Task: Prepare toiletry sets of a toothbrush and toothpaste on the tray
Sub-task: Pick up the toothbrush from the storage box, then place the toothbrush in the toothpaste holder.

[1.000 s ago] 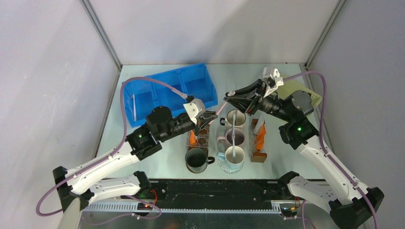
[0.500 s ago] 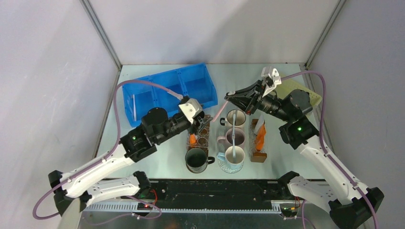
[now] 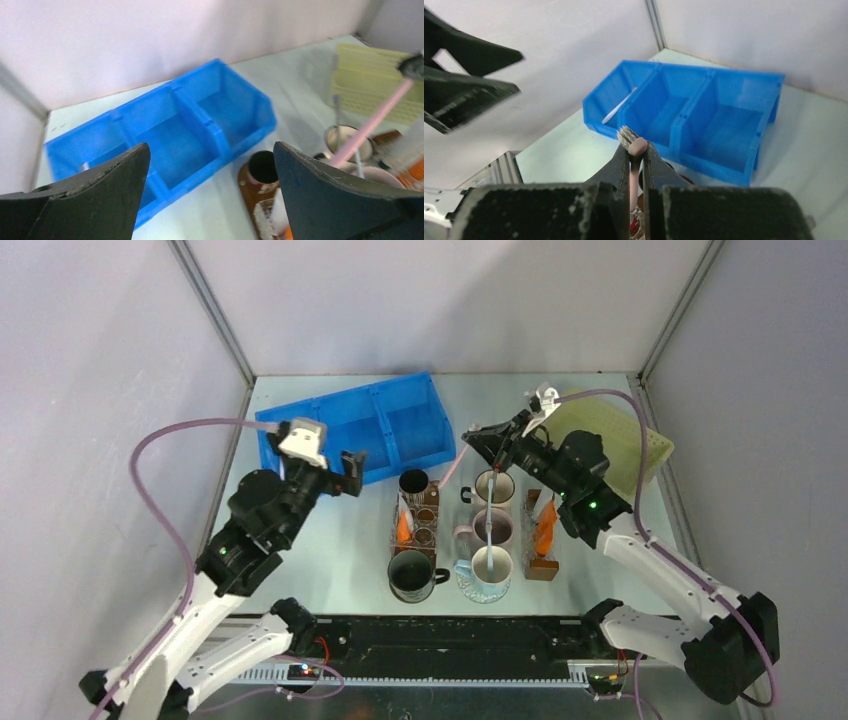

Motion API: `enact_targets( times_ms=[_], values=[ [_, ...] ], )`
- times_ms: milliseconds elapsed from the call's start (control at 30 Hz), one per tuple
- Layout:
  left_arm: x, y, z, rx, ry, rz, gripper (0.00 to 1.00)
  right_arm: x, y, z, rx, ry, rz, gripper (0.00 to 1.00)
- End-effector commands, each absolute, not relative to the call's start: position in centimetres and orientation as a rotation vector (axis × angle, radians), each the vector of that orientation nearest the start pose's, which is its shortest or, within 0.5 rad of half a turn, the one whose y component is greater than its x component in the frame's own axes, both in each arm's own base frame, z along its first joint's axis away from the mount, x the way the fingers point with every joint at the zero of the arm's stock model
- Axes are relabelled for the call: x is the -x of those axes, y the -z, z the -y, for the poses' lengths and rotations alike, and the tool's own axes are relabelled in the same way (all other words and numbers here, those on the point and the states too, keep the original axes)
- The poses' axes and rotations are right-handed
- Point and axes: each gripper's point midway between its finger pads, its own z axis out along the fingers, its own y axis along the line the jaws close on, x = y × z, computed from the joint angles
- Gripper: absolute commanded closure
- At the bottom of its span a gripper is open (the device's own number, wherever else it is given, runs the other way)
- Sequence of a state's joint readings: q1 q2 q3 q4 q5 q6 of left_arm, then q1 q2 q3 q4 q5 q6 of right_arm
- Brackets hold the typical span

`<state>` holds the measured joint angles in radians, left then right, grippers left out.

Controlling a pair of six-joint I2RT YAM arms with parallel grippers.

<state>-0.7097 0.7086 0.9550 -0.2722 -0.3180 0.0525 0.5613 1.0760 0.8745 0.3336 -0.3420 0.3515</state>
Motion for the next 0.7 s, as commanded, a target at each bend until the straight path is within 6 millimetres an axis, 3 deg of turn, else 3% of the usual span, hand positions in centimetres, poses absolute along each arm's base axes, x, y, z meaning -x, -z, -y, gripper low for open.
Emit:
enact_targets(
  times_ms=[0, 100, 267, 667],
  values=[
    [-25.3, -34.3, 8.3, -0.096, 0.135, -1.602, 0.0, -30.4, -34.4, -26.4, 0.29, -0.967, -1.427, 1.0],
    [-25.1, -33.1, 5.8, 0.007, 0.091, -1.588, 0.0, -31.0, -32.4, -26.7, 0.229, -0.974, -1.471, 1.0],
    [-25.3, -30.3, 4.3, 0.084, 0.053, -1.582, 0.0, -31.4, -30.1, -27.3, 0.16, -0.991, -1.515, 1.0],
    [-25.6, -29.8, 3.1, 0.124, 0.023, -1.575, 0.0, -31.2, -26.6, -28.2, 0.124, -0.992, -1.59, 1.0]
  ],
)
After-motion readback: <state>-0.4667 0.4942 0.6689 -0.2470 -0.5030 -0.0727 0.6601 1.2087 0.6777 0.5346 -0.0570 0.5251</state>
